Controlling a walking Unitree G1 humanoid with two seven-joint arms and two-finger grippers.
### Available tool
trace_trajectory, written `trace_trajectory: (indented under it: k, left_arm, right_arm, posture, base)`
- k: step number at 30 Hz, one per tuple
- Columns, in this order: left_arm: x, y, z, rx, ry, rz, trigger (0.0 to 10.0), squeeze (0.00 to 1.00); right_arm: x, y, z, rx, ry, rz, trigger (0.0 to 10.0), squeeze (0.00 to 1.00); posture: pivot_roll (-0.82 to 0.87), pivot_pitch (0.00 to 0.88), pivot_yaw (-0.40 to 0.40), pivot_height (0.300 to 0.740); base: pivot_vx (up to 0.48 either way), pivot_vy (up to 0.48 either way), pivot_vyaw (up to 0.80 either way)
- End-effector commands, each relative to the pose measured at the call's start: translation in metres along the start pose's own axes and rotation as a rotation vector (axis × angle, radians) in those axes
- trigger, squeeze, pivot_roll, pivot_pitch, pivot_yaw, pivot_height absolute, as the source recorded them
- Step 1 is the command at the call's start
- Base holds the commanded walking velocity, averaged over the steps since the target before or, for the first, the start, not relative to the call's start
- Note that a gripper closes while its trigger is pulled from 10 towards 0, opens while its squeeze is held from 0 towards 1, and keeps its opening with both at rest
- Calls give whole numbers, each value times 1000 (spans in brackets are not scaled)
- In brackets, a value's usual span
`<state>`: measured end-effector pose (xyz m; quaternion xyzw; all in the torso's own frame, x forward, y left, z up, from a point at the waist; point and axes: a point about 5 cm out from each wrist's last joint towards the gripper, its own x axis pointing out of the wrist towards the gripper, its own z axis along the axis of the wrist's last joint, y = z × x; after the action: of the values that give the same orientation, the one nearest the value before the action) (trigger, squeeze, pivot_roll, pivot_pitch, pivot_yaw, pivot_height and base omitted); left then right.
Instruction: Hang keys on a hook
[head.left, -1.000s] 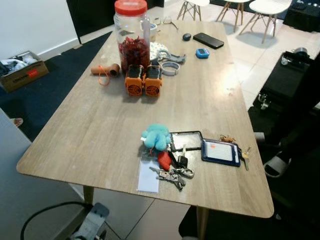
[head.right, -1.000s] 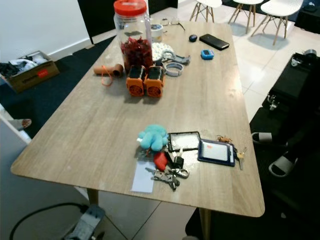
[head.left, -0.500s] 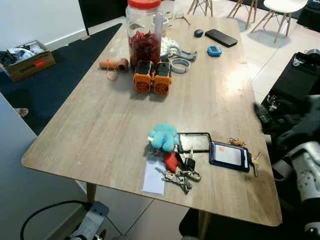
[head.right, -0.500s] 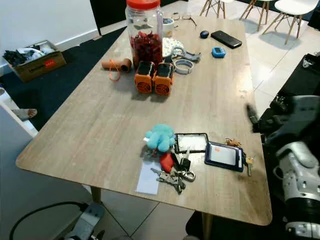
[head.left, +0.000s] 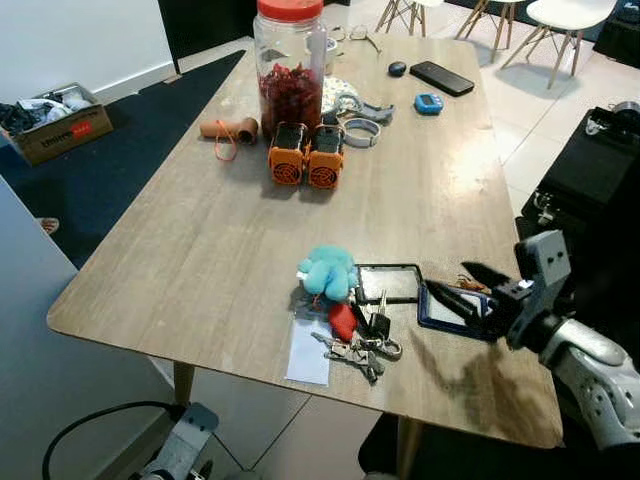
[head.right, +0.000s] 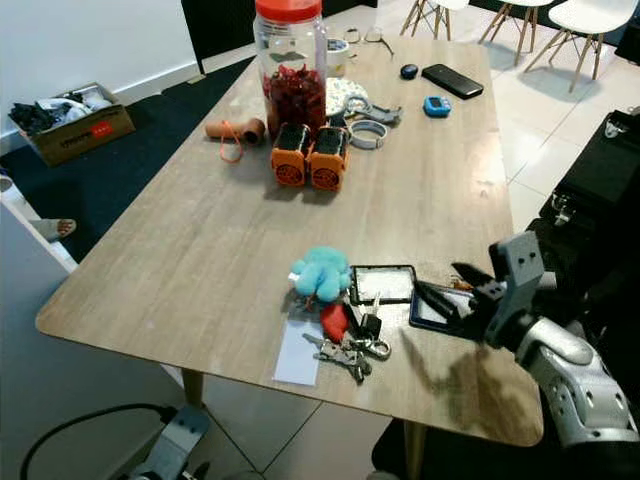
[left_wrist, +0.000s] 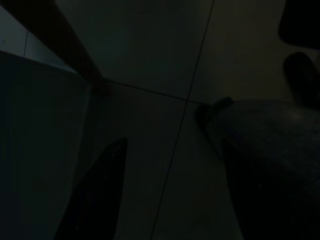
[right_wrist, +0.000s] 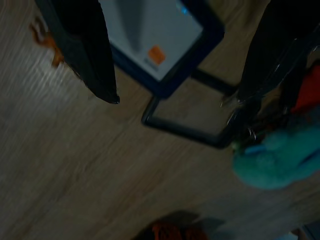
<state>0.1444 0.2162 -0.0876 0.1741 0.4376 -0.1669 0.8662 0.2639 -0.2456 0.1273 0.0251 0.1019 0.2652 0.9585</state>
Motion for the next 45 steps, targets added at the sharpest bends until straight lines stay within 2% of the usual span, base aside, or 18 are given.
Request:
trace_trajectory:
  k: [1, 2, 3, 4, 7, 14, 17, 19, 24, 28, 37, 38, 40, 41, 45]
  left_arm:
    - [-1, -2, -5, -3, 24, -10, 10000, 0]
    - [-1, -2, -5, -6, 25, -11, 10000, 0]
    - [-1, -2, -5, -7, 25, -12, 10000, 0]
    - [-1, -2, -5, -7, 25, -12, 10000, 0]
    - [-1, -2, -5, -11, 27, -14, 10000, 0]
    - [-1, -2, -5, -21, 30, -16, 10000, 0]
    - [-1, -2, -5, -23, 31, -17, 10000, 0]
    - [-1, -2, -5, -24, 33, -18, 10000, 0]
    - [-1, -2, -5, -24, 34, -18, 10000, 0]
    - [-1, -2, -6, -24, 35, -17, 10000, 0]
    - [-1, -2, -7, -17, 35, -13, 10000, 0]
    - [-2, -2, -7, -14, 35, -12, 10000, 0]
    - [-2, -2, -7, -13, 36, -12, 10000, 0]
    - [-2, -2, -7, -13, 36, -13, 10000, 0]
    - [-2, -2, -8, -14, 37, -15, 10000, 0]
  right_arm:
    - [-2, 2, -1, -9, 19, 2, 10000, 1000]
    - [-4, -6, -5, -13, 40, -80, 10000, 620]
    - [-5, -11, -7, -14, 47, -130, 10000, 0]
    - [-5, -11, -7, -14, 47, -130, 10000, 0]
    - [-9, -25, -11, -7, 56, -261, 10000, 0]
    - [-15, -35, -15, 18, 74, -375, 10000, 0]
    - [-16, -34, -20, -5, 104, -378, 10000, 0]
    - [-15, -30, -32, -85, 186, -372, 10000, 0]
    - [-14, -28, -39, -113, 208, -393, 10000, 0]
    - [-10, -27, -39, -96, 185, -413, 10000, 0]
    - [0, -12, -36, -130, 153, -338, 10000, 0]
    - [6, -5, -34, -123, 133, -307, 10000, 0]
    - [8, -2, -34, -117, 127, -293, 10000, 0]
    - [15, 9, -36, -105, 126, -241, 10000, 0]
    - [24, 25, -40, -91, 132, -165, 10000, 0]
  posture:
    - [21, 79, -6, 740]
    - [22, 82, -6, 740]
    - [22, 84, -5, 740]
    - [22, 84, -5, 740]
    - [23, 89, -6, 740]
    - [24, 94, -7, 740]
    - [24, 94, -7, 740]
    - [23, 97, -8, 740]
    - [24, 98, -8, 740]
    - [25, 97, -5, 740]
    - [23, 98, -4, 740]
    - [21, 99, -4, 740]
    - [21, 99, -4, 740]
    - [21, 98, -5, 740]
    - [21, 98, -6, 740]
  base:
    - [0, 0, 0]
    - [0, 0, 0]
    - [0, 0, 0]
    - [0, 0, 0]
    - [0, 0, 0]
    - [0, 0, 0]
    - [0, 0, 0]
    - [0, 0, 0]
    - [0, 0, 0]
    - [0, 0, 0]
    - [0, 0, 0]
    - [0, 0, 0]
    - [0, 0, 0]
    - [0, 0, 0]
    - [0, 0, 0]
